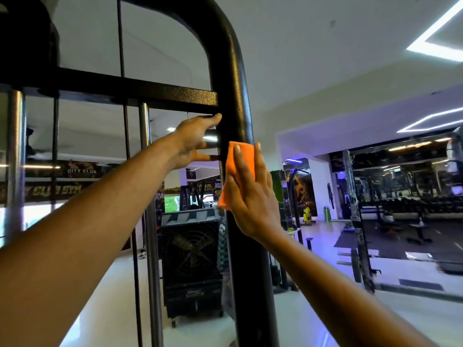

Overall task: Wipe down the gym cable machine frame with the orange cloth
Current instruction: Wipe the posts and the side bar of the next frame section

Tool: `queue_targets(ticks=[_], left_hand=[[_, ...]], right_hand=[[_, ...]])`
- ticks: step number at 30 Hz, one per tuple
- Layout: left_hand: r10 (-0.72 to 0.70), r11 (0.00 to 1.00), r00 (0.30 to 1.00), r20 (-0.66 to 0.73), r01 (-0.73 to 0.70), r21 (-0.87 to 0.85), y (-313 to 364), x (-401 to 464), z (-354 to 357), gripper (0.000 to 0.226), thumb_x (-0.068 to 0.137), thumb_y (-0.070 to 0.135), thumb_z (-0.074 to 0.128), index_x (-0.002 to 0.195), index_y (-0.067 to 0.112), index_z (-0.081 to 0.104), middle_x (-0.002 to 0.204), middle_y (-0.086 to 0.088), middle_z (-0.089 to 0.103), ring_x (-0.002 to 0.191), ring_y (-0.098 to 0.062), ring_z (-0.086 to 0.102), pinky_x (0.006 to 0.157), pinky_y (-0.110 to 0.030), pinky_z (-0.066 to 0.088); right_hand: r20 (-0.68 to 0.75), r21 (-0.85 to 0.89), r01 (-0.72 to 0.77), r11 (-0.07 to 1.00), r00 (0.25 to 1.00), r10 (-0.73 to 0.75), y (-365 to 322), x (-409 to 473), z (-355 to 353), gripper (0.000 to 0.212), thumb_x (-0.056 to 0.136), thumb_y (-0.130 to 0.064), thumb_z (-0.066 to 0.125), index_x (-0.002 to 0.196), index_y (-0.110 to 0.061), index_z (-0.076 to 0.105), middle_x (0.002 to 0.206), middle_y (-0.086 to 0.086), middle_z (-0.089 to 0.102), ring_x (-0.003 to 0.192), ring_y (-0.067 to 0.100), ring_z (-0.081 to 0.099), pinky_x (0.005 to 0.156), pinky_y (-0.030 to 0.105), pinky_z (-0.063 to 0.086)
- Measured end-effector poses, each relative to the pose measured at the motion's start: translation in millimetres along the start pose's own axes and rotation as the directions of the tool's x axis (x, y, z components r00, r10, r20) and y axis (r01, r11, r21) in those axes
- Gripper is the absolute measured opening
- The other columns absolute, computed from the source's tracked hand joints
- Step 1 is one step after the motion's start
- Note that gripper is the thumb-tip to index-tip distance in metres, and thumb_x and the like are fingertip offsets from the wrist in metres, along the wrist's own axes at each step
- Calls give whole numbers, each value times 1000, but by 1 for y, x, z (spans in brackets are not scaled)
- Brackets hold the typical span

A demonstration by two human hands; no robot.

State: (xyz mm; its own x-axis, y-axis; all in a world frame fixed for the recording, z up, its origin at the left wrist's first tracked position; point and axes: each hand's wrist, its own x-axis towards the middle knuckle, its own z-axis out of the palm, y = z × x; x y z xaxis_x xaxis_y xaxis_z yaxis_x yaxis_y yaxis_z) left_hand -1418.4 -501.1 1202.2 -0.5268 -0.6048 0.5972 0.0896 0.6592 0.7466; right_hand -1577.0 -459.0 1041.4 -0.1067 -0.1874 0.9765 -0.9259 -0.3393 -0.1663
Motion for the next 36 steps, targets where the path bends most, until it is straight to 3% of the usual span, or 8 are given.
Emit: queue_targets(ticks=[6,10,12,16,18,24,31,36], left_hand=[[31,999,999,-17,-31,9,-4,0,4,38,103,49,67,135,30,69,128,2,76,121,-23,71,101,-50,60],[66,998,997,-33,-66,6,-21,-2,7,53,98,48,75,147,37,60,140,4,70,125,-21,69,102,-52,59],[82,997,996,-30,-82,4,-20,-5,9,48,101,45,72,146,37,60,141,5,68,125,-21,69,100,-49,60],[64,998,997,-44,-63,25,-8,-7,10,36,107,43,63,139,27,63,130,0,73,118,-24,73,91,-45,63],[70,996,996,-47,-67,59,-7,-8,10,37,106,44,63,141,30,62,130,2,73,117,-21,73,91,-45,62],[79,995,997,12,-80,58,-29,-17,12,42,106,42,64,147,37,57,137,5,69,121,-20,71,96,-47,60],[46,994,999,12,-47,103,-29,-29,15,47,101,38,72,146,39,59,131,7,73,117,-17,73,99,-49,60],[33,997,999,-39,-31,72,-46,-39,21,53,104,36,69,154,38,51,133,4,71,125,-21,67,106,-53,55]], right_hand=[[-9,21,-8,1000,1000,8,-7,68,-8,66,113,-61,35,169,-56,0,181,-9,-8,163,36,20,111,68,48],[0,-2,-2,1000,1000,2,-1,-4,-1,66,114,-60,34,169,-56,-3,181,-14,-14,164,34,18,103,66,55],[24,25,-9,1000,1000,9,5,-24,-1,67,114,-61,32,169,-55,-5,180,-15,-16,164,33,18,102,64,56],[-3,91,-72,993,997,72,-1,45,-7,66,112,-65,30,168,-57,-5,182,-11,-7,162,36,27,106,67,53],[-12,88,-57,994,998,59,-6,69,-8,67,112,-64,30,170,-53,-2,182,-5,-3,160,37,30,109,67,49],[44,-7,39,999,998,-39,3,-26,-3,67,114,-58,33,172,-48,0,180,-12,-21,168,32,4,109,67,51],[20,-19,13,1000,1000,-13,-1,33,-6,66,114,-58,35,172,-48,4,182,-6,-12,166,35,10,109,70,49],[16,-26,-4,1000,1000,4,1,-69,2,67,116,-48,42,174,-41,8,181,-8,-17,169,30,-5,123,68,36]])
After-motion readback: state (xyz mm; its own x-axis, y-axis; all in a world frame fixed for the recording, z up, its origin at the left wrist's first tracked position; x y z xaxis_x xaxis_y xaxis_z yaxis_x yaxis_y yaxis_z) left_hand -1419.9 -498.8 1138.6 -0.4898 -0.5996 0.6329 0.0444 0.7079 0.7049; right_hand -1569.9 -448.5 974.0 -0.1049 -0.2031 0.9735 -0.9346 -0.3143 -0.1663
